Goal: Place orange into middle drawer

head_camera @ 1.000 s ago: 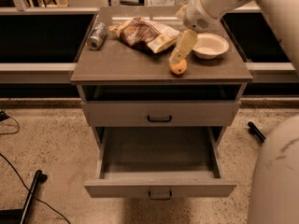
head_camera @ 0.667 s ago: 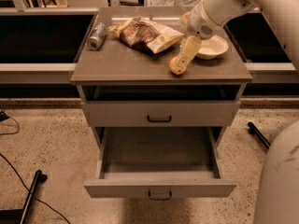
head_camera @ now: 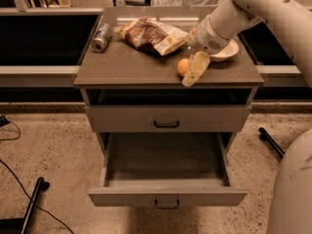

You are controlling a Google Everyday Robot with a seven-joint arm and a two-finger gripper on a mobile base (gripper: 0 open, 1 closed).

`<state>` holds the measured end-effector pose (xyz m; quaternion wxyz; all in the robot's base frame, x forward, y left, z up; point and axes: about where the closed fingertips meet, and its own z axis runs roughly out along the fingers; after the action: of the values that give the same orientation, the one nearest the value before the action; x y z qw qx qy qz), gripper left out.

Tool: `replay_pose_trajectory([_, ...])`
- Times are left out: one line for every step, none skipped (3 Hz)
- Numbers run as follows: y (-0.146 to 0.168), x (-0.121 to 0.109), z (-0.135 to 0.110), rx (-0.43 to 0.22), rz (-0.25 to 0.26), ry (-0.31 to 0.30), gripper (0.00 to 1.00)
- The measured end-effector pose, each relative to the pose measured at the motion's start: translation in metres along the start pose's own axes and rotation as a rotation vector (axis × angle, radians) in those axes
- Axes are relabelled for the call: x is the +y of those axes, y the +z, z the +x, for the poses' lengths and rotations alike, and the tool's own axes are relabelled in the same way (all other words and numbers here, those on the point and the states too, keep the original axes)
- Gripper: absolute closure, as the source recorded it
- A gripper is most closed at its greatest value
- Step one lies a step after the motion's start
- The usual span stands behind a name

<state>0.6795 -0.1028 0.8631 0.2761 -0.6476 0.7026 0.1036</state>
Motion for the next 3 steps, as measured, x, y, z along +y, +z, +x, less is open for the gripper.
replay_pose_trajectory([0.011, 0.004, 0.008, 0.021, -0.028, 0.008, 0.16])
replay_pose_trajectory([0.017, 0.006, 0.012, 0.032, -0.042, 0.011, 0.39])
replay_pose_trajectory([0.024, 0.009, 0.012, 0.048, -0.057, 0.004, 0.62])
